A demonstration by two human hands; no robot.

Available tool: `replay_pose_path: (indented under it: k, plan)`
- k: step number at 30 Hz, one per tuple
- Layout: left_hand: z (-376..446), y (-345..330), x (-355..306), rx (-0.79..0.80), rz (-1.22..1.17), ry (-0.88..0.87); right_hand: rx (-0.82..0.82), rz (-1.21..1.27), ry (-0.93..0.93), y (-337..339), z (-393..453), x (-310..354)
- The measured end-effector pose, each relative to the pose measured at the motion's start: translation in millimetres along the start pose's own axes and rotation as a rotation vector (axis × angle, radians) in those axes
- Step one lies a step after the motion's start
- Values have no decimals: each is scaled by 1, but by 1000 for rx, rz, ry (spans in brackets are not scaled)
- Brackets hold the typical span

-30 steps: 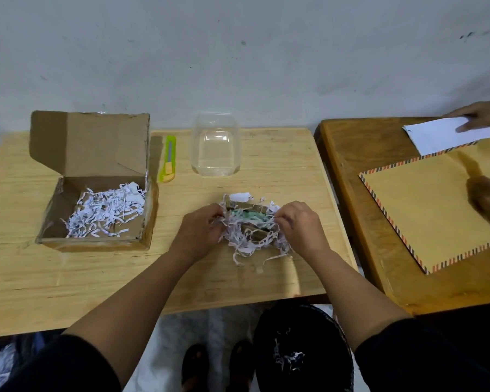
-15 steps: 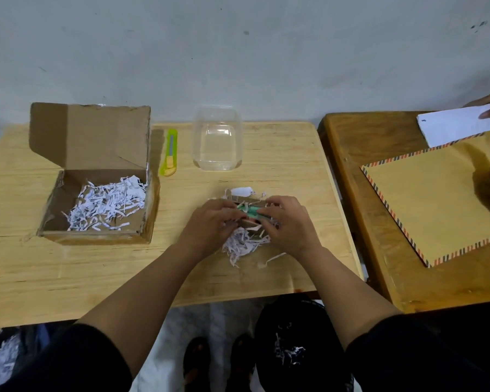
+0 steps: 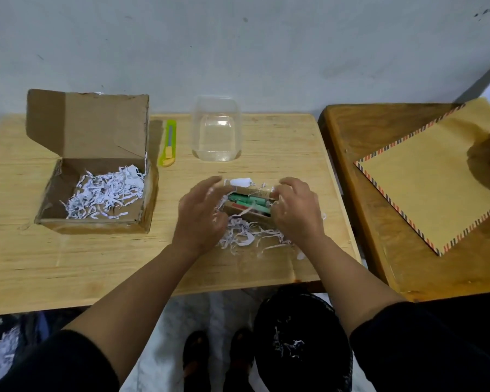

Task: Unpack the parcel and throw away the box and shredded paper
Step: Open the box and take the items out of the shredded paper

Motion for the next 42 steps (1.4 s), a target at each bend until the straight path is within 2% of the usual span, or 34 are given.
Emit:
replay_pose_path:
  k: [2,3,6,10,12,14,17,22,25,27,30,32,33,36,38,42]
  plan:
    - [3,-21,-16,148,14,-158,92,-2,144,-17,-2,26]
    - [0,-32,-14,225,15,-158,150,-14,179,-27,-4,33]
    - [-15,-51,6,331,-28,-5,218,-57,143,-44,-6,28]
    - [-17,-48,5,363,-56,36,187,-61,42,-37,-1,2]
    - [-16,-46,9,345,-78,81,215,-111,-21,-38,-1,-13]
    - [-10,-34,5,255,-18,37,157,-109,-42,-29,-2,-18]
    - [2,-27,-9,197,74,-96,42,-35,-31,-15,-6,-16]
    - [13,-23,-24,75,86,-103,65,242,-209,-17,-10,-28]
    - [8,-15,-23,17,102,-104,15,264,-241,-9,-12,-37]
    - [1,-11,-25,36,117,-158,12,238,-253,-7,-13,-44]
    - [-16,-22,-19,156,136,-218,48,167,-265,-9,-16,-51]
    - [-26,-27,-13,223,123,-186,72,109,-266,-11,-17,-53]
    - [-27,-24,-11,206,106,-165,66,92,-268,-10,-16,-52]
    - [-19,-5,-11,43,70,-77,-31,98,-241,4,-10,-42]
    - [-13,-3,-4,-9,37,44,-55,125,-204,9,-3,-32]
    - [-15,-39,15,143,-156,295,86,129,-231,-10,12,-25]
Point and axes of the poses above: each hand's wrist, its own z-axis towards the middle knuckle, its own y-axis out of the back of the hand, x = y × z, the point moved 9 cm from there along z, towards the middle knuckle, and after that the axes turned 13 degrees about -y, right-handed, at the moved point
